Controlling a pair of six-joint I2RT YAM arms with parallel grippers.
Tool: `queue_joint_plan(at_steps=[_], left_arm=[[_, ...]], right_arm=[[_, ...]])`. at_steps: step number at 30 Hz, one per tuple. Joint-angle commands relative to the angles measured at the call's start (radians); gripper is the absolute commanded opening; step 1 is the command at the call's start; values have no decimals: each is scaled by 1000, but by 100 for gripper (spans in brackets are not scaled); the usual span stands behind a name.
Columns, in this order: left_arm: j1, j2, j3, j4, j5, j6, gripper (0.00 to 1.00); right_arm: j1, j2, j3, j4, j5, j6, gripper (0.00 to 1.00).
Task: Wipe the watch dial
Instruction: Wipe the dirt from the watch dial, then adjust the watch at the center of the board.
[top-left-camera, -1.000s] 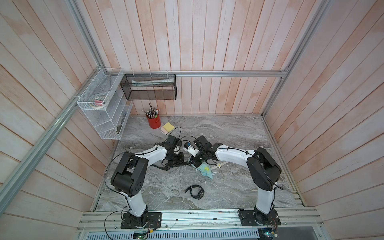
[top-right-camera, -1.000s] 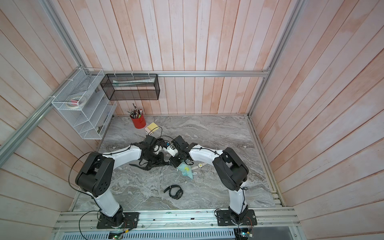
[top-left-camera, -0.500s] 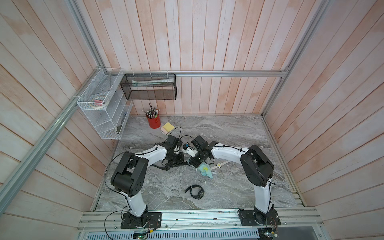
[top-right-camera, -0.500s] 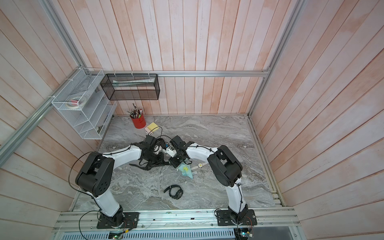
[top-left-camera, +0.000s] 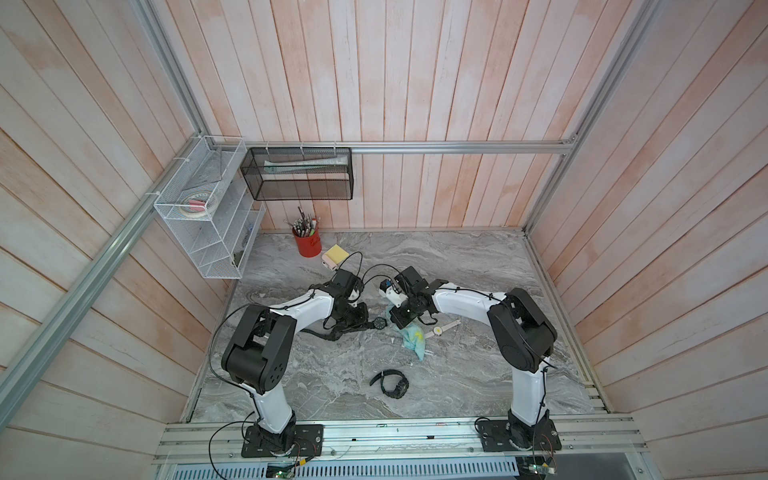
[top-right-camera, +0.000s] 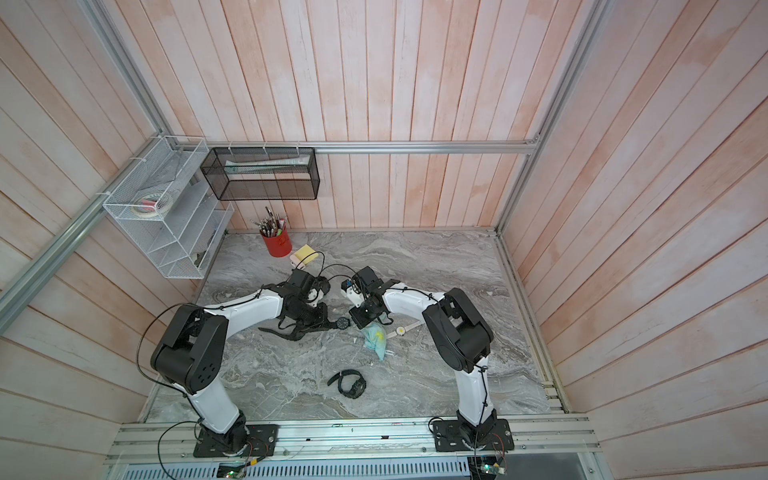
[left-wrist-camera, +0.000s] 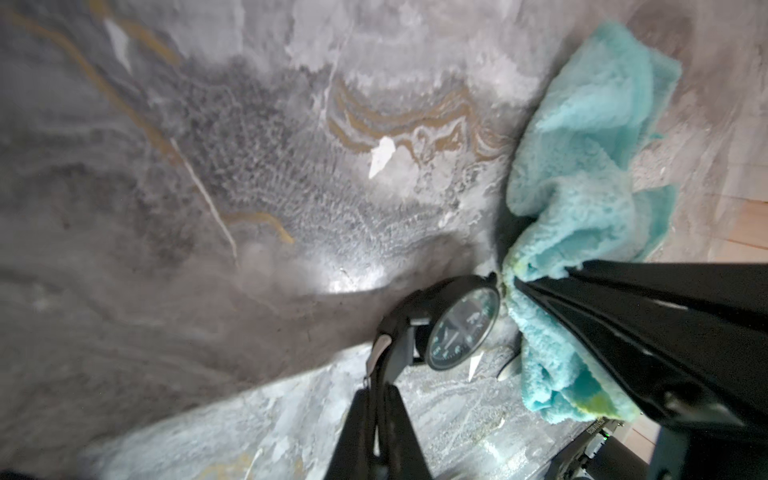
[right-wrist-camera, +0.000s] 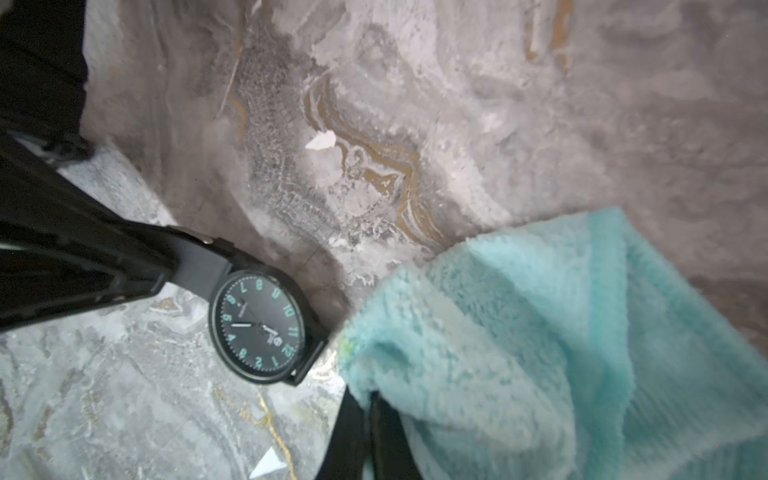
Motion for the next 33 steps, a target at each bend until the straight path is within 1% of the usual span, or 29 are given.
queue_joint_plan(at_steps=[1, 4, 7, 13, 17, 21, 24, 25, 27, 29, 33], left_arm=[[-2, 24, 66, -20, -49, 35, 11], [0, 56, 127, -46, -74, 52, 11], [0, 99, 183, -69, -97, 67, 12], [1, 162, 235, -84, -111, 65, 16], [3, 172, 239, -94, -127, 57, 27], [3, 139, 231, -109, -159, 38, 48], [1, 91, 221, -125, -191, 26, 62], [-2, 74, 220, -131, -203, 24, 64], [-6, 33, 222, -157, -221, 8, 68], [-13, 2, 230, -195, -235, -13, 69], [-53, -40, 252, -292, -260, -54, 69]], right_arm=[[-1, -71, 47, 8, 56, 25, 0], [-8, -119, 44, -10, 109, 21, 0], [-33, -175, 29, -26, 132, 21, 0], [-70, -275, 5, -46, 178, 17, 0], [-73, -307, -21, -35, 193, 20, 0], [-75, -330, -37, 14, 152, 23, 0], [-76, -348, -32, 61, 130, 38, 0], [-76, -353, -30, 71, 130, 42, 0], [-76, -367, -25, 87, 143, 43, 0], [-75, -383, -23, 93, 164, 39, 0], [-78, -430, -34, 93, 243, 38, 0]])
